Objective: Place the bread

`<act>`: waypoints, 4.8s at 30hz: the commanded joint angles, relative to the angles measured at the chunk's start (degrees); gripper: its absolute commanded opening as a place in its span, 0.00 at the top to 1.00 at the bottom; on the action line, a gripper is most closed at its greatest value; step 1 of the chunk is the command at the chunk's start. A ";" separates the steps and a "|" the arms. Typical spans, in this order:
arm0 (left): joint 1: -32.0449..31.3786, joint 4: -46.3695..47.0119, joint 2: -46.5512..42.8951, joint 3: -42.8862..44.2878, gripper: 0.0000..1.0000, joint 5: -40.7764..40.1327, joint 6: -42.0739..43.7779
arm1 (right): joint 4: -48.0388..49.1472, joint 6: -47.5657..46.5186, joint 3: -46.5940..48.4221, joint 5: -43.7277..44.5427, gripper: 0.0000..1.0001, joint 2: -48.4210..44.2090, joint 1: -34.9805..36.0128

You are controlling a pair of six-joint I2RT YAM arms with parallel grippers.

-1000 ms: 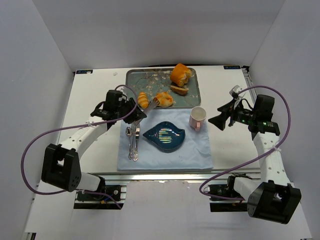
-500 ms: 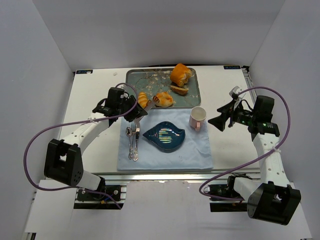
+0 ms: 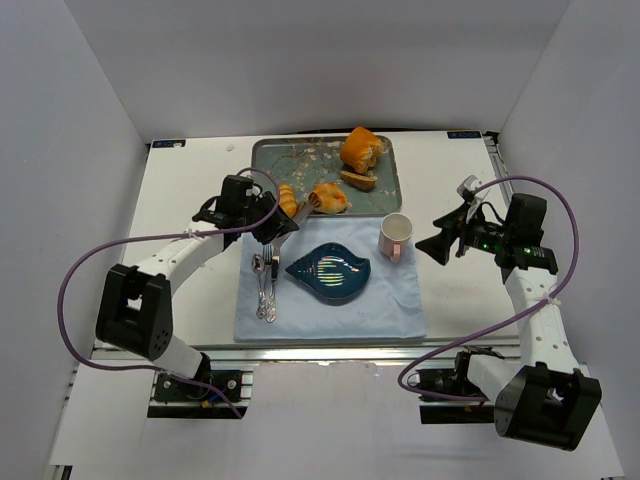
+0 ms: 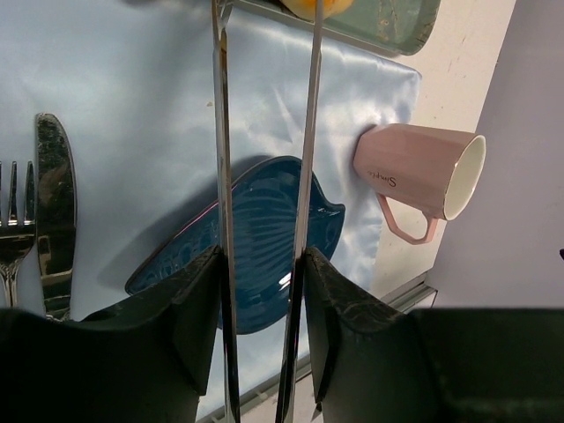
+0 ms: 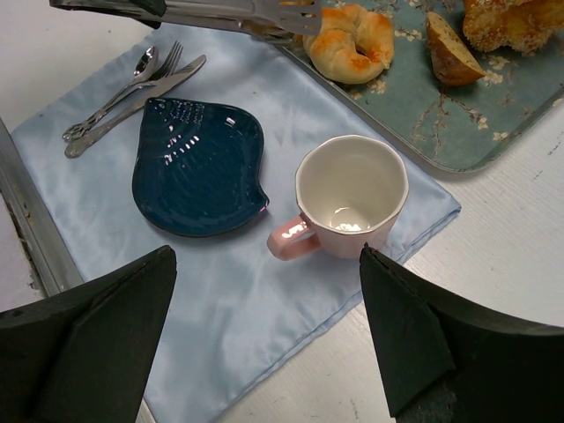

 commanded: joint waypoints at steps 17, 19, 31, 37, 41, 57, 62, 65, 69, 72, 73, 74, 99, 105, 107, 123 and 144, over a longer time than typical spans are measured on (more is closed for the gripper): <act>-0.22 7.34 2.45 -1.28 0.79 3.78 -1.27 | -0.89 -2.24 0.29 -1.11 0.12 -1.81 -0.30; -0.22 7.78 2.10 -1.19 0.86 4.13 -1.27 | -0.89 -2.24 0.29 -1.10 0.12 -1.90 -0.30; -0.22 7.61 -5.63 0.74 1.00 6.85 -0.57 | -2.30 -3.30 0.64 -1.10 0.12 -2.95 -0.30; -0.14 5.07 -12.13 -2.59 1.00 7.73 -0.57 | -2.82 -3.56 1.08 -1.28 0.12 -2.95 -0.30; -0.22 0.68 -17.49 -6.02 1.00 9.32 -0.05 | -3.61 -4.18 1.60 -1.28 0.12 -3.22 -0.30; -1.19 -9.88 -47.47 -25.44 1.00 13.27 -9.71 | -4.85 -5.76 1.43 -2.51 0.12 -2.69 -0.21; -1.45 -12.86 -48.09 -25.46 1.00 13.28 -8.22 | -5.46 -6.64 1.34 -2.60 0.12 -3.13 -0.21; -1.54 -16.20 -46.95 -24.84 1.00 13.01 -5.85 | -5.64 -6.73 1.25 -2.60 0.12 -3.48 -0.21; -1.72 -18.05 -45.63 -24.31 0.99 12.40 -4.35 | -5.46 -6.64 0.64 -2.60 0.12 -4.01 -0.30; -1.89 -19.80 -44.84 -23.26 0.85 11.52 -3.13 | -5.38 -6.73 0.64 -2.51 0.12 -4.27 -0.21; -1.89 -20.42 -44.58 -22.99 0.81 11.52 -2.77 | -5.46 -6.81 0.55 -2.51 0.12 -4.27 -0.21; -1.81 -20.95 -44.40 -22.12 0.76 11.34 -2.33 | -5.46 -6.73 0.55 -2.51 0.12 -4.36 -0.21; -1.98 -32.99 -42.56 -7.10 0.54 7.04 3.03 | -6.60 -7.96 0.20 -3.21 0.12 -4.36 -0.21; -1.81 -37.48 -35.80 1.79 0.66 -7.59 9.97 | -6.87 -9.36 0.29 -3.30 0.11 -4.36 -0.12; -0.93 -35.82 -32.12 2.93 0.68 -12.37 13.99 | -7.04 -9.54 0.46 -1.38 0.11 -4.10 0.66; 17.88 4.88 -17.78 -15.51 0.73 -22.32 47.42 | -3.71 -5.24 6.52 17.44 0.11 2.67 16.13; 23.33 4.01 -19.33 -20.89 0.06 -23.64 39.43 | -2.65 12.08 15.93 39.50 0.11 7.94 24.22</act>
